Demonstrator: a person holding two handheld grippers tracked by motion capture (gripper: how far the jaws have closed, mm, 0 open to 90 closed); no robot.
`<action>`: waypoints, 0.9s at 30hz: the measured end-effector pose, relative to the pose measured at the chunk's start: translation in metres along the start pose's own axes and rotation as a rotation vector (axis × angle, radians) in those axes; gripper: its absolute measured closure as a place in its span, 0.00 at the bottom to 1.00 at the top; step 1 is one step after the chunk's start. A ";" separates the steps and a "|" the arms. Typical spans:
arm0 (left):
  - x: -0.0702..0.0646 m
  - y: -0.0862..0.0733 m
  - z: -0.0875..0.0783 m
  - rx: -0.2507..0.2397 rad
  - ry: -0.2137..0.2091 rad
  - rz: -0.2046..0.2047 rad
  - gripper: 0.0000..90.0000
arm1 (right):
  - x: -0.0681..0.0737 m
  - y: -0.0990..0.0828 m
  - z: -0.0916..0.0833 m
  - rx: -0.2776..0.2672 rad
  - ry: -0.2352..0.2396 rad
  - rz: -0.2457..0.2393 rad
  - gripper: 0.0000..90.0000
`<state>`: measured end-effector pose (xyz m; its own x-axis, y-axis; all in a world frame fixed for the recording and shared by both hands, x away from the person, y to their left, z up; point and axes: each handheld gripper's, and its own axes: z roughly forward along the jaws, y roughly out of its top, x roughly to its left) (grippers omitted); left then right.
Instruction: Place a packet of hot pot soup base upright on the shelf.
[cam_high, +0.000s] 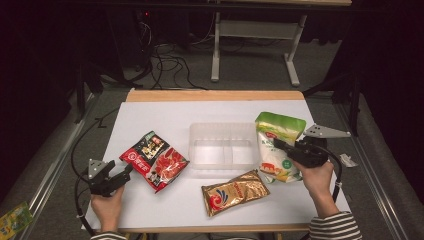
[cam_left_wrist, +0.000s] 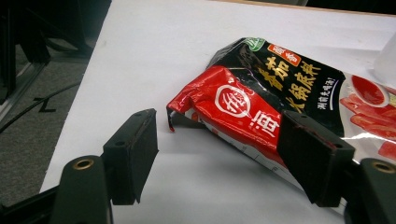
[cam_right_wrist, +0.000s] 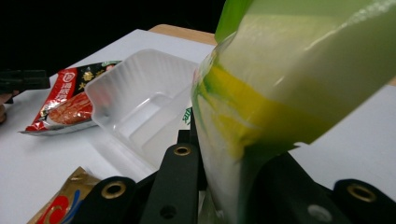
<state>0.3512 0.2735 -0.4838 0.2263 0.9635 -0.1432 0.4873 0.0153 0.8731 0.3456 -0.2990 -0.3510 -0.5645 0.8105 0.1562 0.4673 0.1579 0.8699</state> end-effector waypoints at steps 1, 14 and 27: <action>0.000 0.000 0.000 0.000 0.000 0.000 0.33 | 0.000 0.000 0.000 0.000 0.000 0.000 0.93; 0.000 0.000 0.000 0.005 0.000 0.006 0.33 | 0.011 0.013 0.022 -0.028 0.025 0.014 0.93; -0.001 0.000 0.001 0.000 0.005 0.004 0.33 | 0.010 0.028 0.052 -0.058 0.008 0.049 0.93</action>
<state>0.3514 0.2725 -0.4839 0.2238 0.9649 -0.1373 0.4866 0.0115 0.8735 0.3882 -0.2566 -0.3500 -0.5470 0.8121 0.2029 0.4548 0.0849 0.8865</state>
